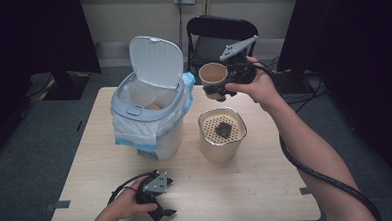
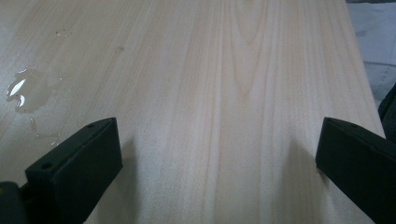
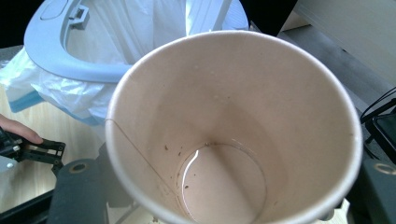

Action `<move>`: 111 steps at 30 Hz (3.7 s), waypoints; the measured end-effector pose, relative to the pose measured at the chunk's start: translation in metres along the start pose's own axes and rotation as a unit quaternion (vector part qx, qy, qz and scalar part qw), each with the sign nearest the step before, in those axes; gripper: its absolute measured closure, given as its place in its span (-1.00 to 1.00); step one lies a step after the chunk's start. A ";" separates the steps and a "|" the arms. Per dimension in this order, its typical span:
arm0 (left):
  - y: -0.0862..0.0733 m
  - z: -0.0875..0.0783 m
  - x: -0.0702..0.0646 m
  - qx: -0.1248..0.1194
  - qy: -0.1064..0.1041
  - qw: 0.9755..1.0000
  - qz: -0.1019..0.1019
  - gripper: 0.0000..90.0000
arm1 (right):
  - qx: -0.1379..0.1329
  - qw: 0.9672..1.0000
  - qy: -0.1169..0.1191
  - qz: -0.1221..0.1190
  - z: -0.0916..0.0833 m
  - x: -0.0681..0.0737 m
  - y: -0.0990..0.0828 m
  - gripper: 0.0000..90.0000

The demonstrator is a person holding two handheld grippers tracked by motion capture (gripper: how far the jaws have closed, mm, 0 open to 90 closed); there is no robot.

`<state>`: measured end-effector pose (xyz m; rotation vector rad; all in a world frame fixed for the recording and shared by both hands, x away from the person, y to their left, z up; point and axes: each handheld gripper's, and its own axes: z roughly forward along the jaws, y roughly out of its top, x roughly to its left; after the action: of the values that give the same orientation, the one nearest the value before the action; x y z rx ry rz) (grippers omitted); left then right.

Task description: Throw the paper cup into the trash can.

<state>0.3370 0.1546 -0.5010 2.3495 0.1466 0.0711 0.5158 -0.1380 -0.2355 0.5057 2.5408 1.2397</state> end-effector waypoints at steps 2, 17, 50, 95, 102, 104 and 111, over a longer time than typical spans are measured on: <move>0.000 0.000 0.000 0.000 0.000 1.000 0.000 -1.00 | 0.002 1.000 0.004 0.000 0.000 0.000 0.003 -0.39; 0.000 0.001 -0.001 0.000 -0.007 1.000 -0.006 -1.00 | 0.004 1.000 0.012 -0.003 0.001 0.001 0.023 -0.39; 0.000 0.001 0.000 0.000 -0.006 1.000 -0.005 -1.00 | 0.002 0.999 0.035 -0.019 0.019 0.014 0.067 -0.39; 0.000 0.000 0.000 0.000 -0.007 1.000 -0.004 -1.00 | -0.002 0.997 0.063 -0.036 0.083 0.036 0.104 -0.40; 0.000 0.000 0.000 0.000 -0.007 1.000 -0.003 -1.00 | -0.001 0.997 0.068 -0.035 0.093 0.040 0.107 -0.40; 0.000 0.000 0.000 0.001 -0.007 1.000 -0.003 -1.00 | 0.000 0.997 0.069 -0.038 0.096 0.041 0.107 -0.40; 0.000 0.000 0.000 0.001 -0.007 1.000 -0.004 -1.00 | 0.003 0.996 0.075 -0.039 0.105 0.045 0.107 -0.40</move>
<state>0.3368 0.1546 -0.5013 2.3514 0.1481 0.0508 0.5361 0.0157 -0.2167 0.3220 2.6609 1.2876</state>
